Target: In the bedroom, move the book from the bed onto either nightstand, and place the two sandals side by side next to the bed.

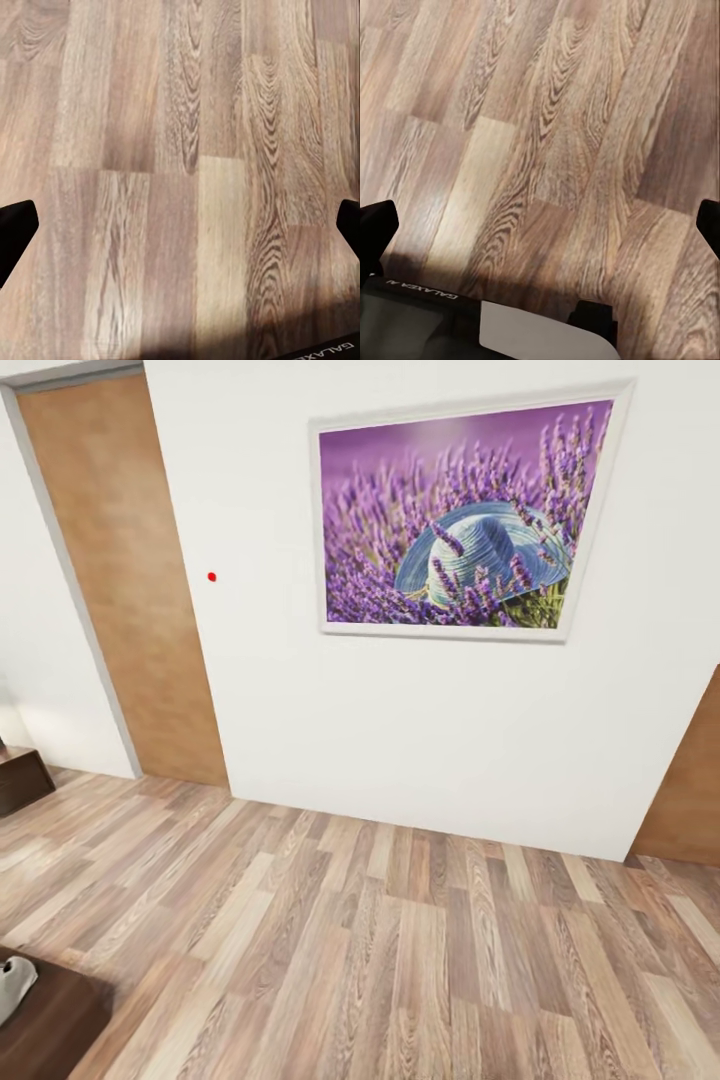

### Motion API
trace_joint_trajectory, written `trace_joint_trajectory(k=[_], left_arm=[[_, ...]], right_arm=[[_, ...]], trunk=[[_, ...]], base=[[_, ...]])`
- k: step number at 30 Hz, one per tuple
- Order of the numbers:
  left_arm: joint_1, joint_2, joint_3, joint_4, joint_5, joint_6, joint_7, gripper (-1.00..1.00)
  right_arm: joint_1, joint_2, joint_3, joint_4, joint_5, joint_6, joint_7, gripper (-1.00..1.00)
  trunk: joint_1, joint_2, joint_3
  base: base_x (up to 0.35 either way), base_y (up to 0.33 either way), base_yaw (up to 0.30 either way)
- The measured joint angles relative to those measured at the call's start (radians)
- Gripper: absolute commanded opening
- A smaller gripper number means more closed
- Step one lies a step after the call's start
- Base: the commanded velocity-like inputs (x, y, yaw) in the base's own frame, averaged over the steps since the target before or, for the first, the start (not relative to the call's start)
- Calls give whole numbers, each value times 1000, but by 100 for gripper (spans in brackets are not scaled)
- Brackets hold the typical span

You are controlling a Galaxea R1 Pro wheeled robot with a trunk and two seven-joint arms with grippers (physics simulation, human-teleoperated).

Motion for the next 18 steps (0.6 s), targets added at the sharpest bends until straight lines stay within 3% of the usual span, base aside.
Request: trace_joint_trajectory(k=[18], left_arm=[[0, 0, 0, 1, 0, 0, 0, 100]], right_arm=[[0, 0, 0, 0, 0, -1, -2, 100]], trunk=[[0, 0, 0]], base=[[0, 0, -274]])
